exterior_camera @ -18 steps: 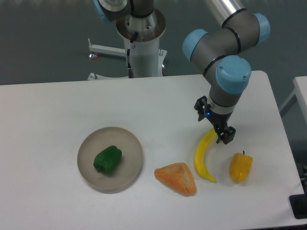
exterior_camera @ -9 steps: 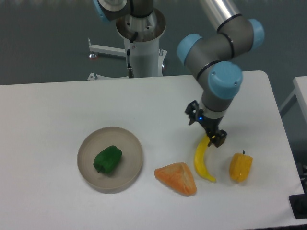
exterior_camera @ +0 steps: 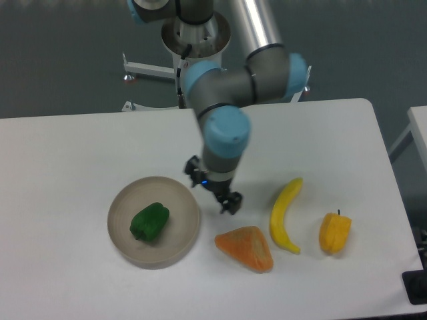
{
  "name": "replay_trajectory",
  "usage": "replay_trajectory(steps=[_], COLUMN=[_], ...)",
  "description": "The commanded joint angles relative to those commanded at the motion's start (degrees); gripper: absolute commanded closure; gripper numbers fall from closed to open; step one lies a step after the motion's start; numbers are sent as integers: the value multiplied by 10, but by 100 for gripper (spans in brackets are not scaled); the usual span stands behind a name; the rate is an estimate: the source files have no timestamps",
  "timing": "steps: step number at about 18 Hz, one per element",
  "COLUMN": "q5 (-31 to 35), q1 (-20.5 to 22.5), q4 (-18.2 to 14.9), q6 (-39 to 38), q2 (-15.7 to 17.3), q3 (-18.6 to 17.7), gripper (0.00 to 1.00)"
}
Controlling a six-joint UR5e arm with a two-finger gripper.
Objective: Pick up the green pepper from the plate
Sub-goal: 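Move the open gripper over the green pepper on the beige plate, then lower the gripper and close it around the green pepper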
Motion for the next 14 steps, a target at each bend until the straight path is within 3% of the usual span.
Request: replay_trajectory(steps=[3,6,14], q5=[-61,-65,-63], q1=[-5,-22,-47], q4=[26,56,62], q6=[-53,-82,-83], q2=[-10,-27,-57], q3=[1,1,-7], gripper=[0,0,0])
